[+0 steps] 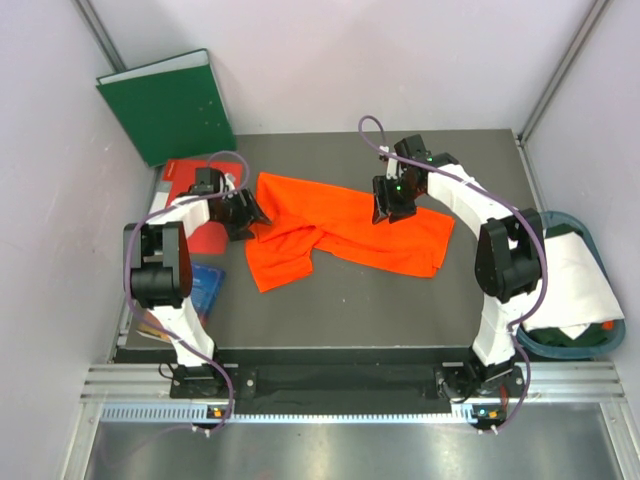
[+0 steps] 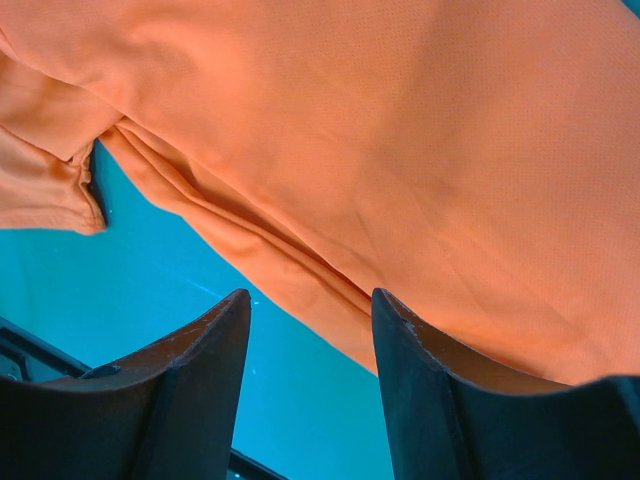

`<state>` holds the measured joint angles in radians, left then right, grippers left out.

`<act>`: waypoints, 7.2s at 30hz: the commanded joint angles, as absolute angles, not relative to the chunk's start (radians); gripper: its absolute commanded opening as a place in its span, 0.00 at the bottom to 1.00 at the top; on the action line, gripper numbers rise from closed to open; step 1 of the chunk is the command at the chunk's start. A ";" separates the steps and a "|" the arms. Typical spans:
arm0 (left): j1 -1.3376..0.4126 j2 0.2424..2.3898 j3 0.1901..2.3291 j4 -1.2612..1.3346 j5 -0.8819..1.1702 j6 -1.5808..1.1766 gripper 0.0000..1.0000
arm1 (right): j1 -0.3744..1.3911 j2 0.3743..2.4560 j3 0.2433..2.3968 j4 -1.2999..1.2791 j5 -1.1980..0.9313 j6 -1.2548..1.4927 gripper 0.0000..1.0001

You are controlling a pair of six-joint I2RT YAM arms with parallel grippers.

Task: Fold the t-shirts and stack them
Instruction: Flatten the tshirt out

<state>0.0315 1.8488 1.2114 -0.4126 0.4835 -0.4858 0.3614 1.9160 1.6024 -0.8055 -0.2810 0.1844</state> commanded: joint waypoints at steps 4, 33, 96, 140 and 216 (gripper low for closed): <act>0.035 1.870 1.186 -0.394 0.508 -0.459 0.65 | 0.357 1.896 1.594 -0.773 -0.287 0.190 0.52; 0.023 1.847 1.476 -0.238 0.523 -0.594 0.00 | 0.264 1.783 1.472 -0.743 -0.224 0.305 0.63; 0.034 2.372 2.077 -0.086 0.629 -0.894 0.00 | 0.595 2.166 1.634 -0.851 0.245 0.132 0.11; 0.058 2.105 1.847 -0.230 0.587 -0.701 0.00 | 0.447 2.051 1.767 -0.621 0.652 -0.047 0.00; 0.055 2.186 1.868 -0.271 0.660 -0.678 0.00 | 0.471 2.204 1.913 -0.831 0.505 0.183 0.45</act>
